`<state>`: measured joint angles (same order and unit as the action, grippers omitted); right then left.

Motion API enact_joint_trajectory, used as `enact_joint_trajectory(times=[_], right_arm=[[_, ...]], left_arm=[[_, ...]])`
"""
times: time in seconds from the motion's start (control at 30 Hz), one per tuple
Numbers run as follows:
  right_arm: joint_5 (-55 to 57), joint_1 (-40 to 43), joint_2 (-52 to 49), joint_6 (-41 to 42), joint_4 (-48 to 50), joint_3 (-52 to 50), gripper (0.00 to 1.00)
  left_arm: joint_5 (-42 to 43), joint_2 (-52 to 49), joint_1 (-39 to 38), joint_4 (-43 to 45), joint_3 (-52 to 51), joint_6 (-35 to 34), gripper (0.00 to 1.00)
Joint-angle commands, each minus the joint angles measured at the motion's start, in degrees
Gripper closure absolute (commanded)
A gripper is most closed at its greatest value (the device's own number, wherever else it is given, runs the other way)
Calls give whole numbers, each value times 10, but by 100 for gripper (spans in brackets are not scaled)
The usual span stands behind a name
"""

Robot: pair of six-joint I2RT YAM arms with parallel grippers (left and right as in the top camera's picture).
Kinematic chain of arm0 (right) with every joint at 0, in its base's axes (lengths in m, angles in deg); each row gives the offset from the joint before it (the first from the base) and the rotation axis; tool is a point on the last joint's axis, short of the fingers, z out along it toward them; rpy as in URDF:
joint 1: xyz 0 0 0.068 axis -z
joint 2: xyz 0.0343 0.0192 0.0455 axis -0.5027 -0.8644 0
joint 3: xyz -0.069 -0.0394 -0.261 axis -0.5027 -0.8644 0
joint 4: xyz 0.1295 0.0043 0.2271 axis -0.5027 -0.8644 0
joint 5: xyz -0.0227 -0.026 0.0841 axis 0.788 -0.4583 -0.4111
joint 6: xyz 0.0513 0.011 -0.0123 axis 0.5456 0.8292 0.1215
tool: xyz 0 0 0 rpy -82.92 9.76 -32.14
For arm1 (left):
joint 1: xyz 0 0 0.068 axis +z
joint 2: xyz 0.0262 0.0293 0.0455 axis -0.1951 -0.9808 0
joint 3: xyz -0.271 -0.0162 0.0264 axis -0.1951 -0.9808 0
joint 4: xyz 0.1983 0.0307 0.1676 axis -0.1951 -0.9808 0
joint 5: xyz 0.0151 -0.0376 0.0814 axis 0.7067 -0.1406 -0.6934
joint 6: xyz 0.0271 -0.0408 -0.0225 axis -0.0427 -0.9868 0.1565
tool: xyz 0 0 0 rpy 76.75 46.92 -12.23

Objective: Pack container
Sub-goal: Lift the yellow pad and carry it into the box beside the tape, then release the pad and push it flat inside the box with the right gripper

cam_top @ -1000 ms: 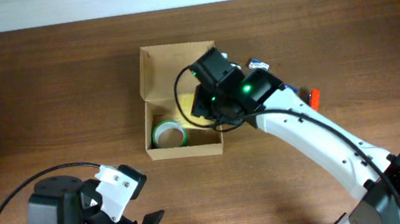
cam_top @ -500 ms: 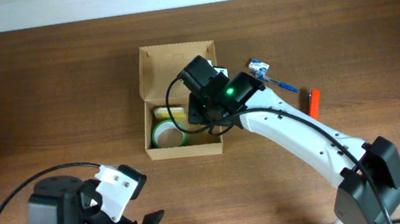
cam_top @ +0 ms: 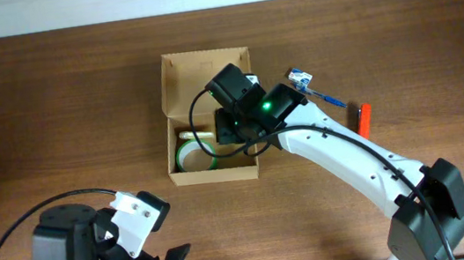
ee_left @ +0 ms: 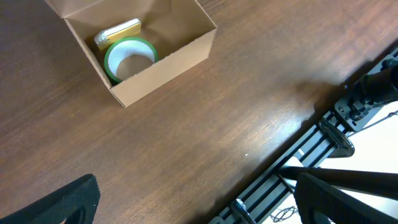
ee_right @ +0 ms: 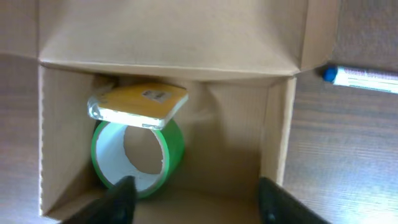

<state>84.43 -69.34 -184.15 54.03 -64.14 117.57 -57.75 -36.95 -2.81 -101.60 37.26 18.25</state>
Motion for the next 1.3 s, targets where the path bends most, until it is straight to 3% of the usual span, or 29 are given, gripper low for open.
enact_joint_trajectory(times=[0.0,0.17,0.27,0.7,0.9,1.0,1.27], right_arm=[[-1,-3,1,-80,11,10,28],[-1,-3,1,-238,26,10,7],[-1,-3,1,-295,27,10,0],[-49,-3,1,-607,38,10,1],[-74,-19,-21,-669,55,10,0],[-77,-36,-45,-726,60,10,11],[-74,-41,-83,-752,97,10,20]], left_arm=[[10,0,0,0,6,-6,0],[10,0,0,0,6,-6,1],[10,0,0,0,6,-6,0],[10,0,0,0,6,-6,1],[10,0,0,0,6,-6,0],[10,0,0,0,6,-6,0],[10,0,0,0,6,-6,0]])
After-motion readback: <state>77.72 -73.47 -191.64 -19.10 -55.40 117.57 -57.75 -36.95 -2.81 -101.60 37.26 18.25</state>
